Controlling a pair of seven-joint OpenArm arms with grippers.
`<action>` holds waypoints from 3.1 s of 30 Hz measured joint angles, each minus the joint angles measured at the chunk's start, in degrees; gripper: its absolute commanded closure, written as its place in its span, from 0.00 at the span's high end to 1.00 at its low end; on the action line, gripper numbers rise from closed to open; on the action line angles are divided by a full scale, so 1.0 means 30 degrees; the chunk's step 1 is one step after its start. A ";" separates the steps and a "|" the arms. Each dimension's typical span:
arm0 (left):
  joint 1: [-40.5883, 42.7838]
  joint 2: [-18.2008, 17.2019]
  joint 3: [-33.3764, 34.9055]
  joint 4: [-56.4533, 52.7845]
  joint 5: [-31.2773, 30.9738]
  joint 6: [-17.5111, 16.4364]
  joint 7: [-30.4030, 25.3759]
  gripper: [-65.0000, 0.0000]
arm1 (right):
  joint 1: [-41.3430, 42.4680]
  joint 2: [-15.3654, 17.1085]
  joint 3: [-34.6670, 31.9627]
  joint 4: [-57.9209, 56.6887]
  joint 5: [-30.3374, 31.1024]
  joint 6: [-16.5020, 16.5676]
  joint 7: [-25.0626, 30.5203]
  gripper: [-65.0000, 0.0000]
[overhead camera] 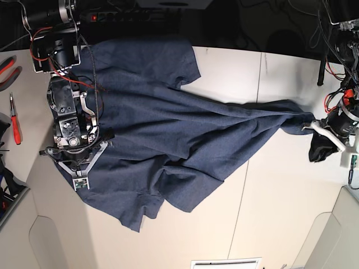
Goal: Layout the t-shirt on the table in an organized manner, then fold the t-shirt properly
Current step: 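Drag the hem further outward with the left gripper across the table, then release the hem with the left gripper and move it back toward the shirt, then grasp the bunched shirt body with the left gripper near the middle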
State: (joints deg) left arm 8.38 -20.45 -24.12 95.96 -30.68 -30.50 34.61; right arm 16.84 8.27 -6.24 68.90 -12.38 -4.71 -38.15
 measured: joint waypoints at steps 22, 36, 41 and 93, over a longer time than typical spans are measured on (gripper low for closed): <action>-1.0061 0.2113 0.7781 -1.2160 0.2892 -0.0073 -0.4255 0.19 | -0.4998 -0.2696 -0.0874 0.4393 0.4058 0.4313 -0.1967 0.00; -1.3311 0.3366 1.1846 -1.6597 0.4918 0.0976 -0.6572 0.38 | -0.6892 -0.1647 -0.0918 0.4801 0.4415 0.4473 -0.3082 0.00; -1.4302 0.4357 1.2131 -1.8309 0.5231 0.1020 -0.6696 0.38 | -0.6892 -0.1647 -0.0918 0.4801 0.4415 0.4481 -0.3308 0.00; -0.5195 0.3971 0.7847 -1.0076 -0.9537 -0.2856 0.6054 0.00 | -0.6943 -0.1639 -0.0918 0.4801 0.4408 0.4488 -0.3016 0.00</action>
State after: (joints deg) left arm -7.20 -8.54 -0.58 65.73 -59.29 -39.07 52.77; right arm -3.99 3.36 -8.99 83.31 0.84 8.75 -47.20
